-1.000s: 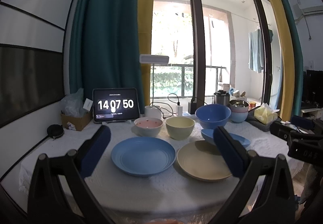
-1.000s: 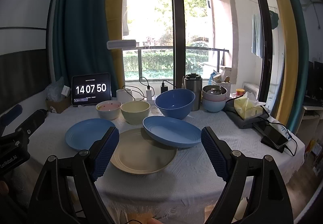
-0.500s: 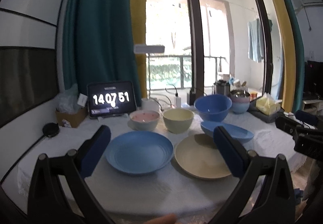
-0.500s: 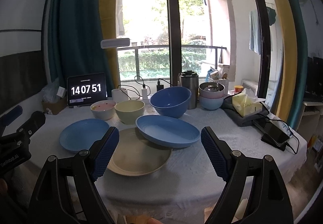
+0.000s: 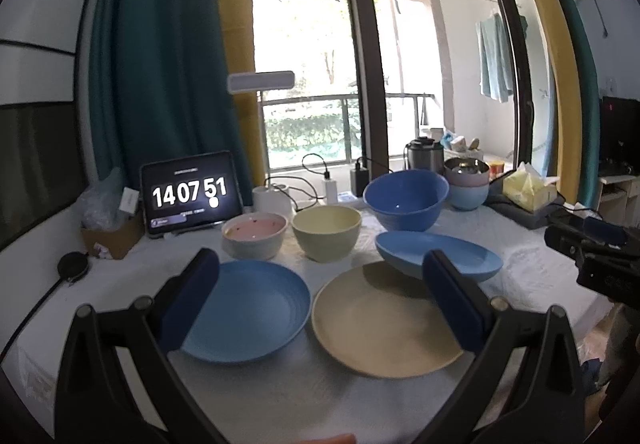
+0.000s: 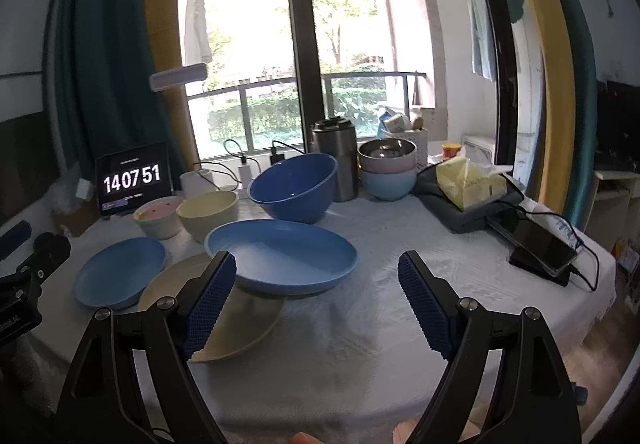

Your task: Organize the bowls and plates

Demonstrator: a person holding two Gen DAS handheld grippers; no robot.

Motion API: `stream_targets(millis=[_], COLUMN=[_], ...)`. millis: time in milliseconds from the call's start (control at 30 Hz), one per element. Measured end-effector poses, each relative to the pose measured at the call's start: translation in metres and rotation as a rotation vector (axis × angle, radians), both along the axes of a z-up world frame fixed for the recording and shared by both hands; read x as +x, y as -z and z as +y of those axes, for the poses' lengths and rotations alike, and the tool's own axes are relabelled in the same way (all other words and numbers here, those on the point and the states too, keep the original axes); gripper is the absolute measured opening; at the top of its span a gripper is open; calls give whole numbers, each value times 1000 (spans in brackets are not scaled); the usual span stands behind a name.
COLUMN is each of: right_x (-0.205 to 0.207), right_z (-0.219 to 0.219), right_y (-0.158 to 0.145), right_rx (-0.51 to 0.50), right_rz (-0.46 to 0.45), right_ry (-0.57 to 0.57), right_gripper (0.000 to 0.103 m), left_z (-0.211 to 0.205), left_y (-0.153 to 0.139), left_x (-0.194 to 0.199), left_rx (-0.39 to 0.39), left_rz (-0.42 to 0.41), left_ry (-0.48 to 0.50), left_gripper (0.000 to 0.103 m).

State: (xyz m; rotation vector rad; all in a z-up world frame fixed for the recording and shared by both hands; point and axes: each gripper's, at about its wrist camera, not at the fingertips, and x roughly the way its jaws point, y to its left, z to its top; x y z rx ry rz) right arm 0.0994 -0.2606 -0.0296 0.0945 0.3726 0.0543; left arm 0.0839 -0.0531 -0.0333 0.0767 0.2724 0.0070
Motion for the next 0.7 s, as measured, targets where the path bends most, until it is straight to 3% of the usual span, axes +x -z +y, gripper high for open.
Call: stream_targets(millis=[367, 700], right_x=[46, 84], right_z=[-24, -44], right_y=[22, 42], right_rx=[47, 148], right_rz=[43, 152], right_ry=[-8, -32], right_gripper=[86, 86], left_z=[-25, -48], left_y=[12, 23], left_x=[42, 76], left_rx=[17, 25], left_rz=[38, 114], left_ry=[-2, 20], left_gripper=[103, 102])
